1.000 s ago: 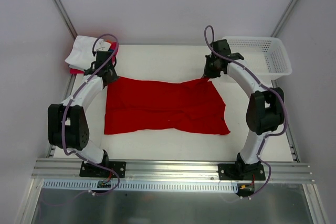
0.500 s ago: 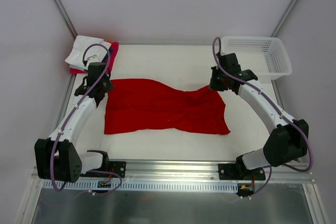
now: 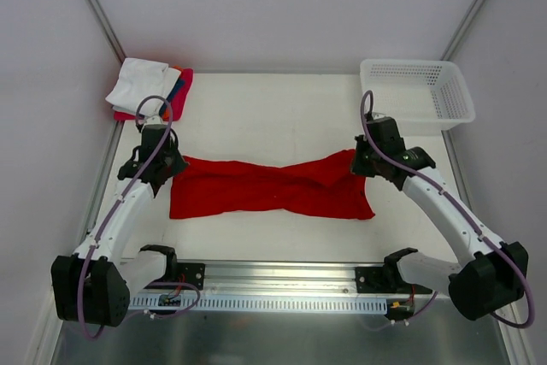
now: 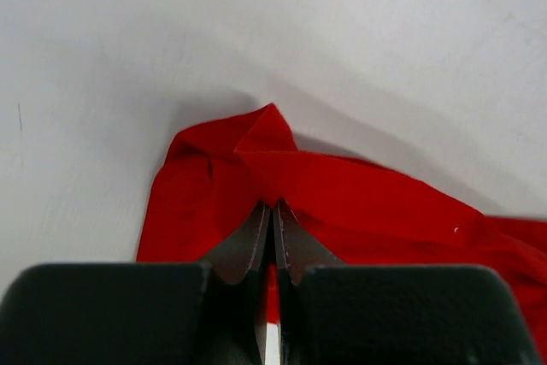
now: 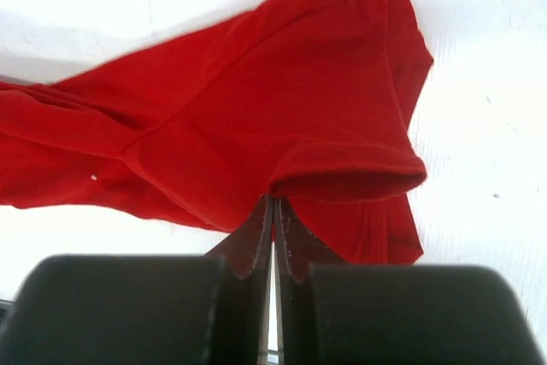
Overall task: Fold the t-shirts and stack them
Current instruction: Fold the other side of the tshirt into a rectangle
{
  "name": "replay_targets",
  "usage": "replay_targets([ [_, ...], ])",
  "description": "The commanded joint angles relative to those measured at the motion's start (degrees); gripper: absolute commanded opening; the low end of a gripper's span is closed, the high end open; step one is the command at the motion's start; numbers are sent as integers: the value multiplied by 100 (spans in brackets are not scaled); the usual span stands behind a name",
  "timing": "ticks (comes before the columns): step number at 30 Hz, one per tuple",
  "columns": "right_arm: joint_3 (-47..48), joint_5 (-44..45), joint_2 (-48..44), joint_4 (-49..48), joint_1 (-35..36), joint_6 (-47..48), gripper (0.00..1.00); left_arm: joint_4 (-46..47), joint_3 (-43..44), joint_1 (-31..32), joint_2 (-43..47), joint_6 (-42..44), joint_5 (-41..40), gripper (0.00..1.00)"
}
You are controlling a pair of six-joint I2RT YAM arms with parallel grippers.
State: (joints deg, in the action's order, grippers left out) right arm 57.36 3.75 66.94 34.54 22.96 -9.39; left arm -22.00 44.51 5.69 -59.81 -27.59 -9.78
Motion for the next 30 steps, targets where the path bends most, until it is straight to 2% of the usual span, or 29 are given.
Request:
replay_targets([
  [1,-304,118,-391,70,24,-177,0,-401,-267,46,101,-228,214,0],
  [8,-876,82,-936,87,68,-292,1,-674,-768,46,856,-571,100,0],
  [20,-1482,-32,-1464,123,86,-353,0,-1315,-830,46,1322,-844,-524,0],
  [30,-1939,-164,-1807,61,86,-432,1,-1772,-778,46,1200,-1300,-1007,1],
])
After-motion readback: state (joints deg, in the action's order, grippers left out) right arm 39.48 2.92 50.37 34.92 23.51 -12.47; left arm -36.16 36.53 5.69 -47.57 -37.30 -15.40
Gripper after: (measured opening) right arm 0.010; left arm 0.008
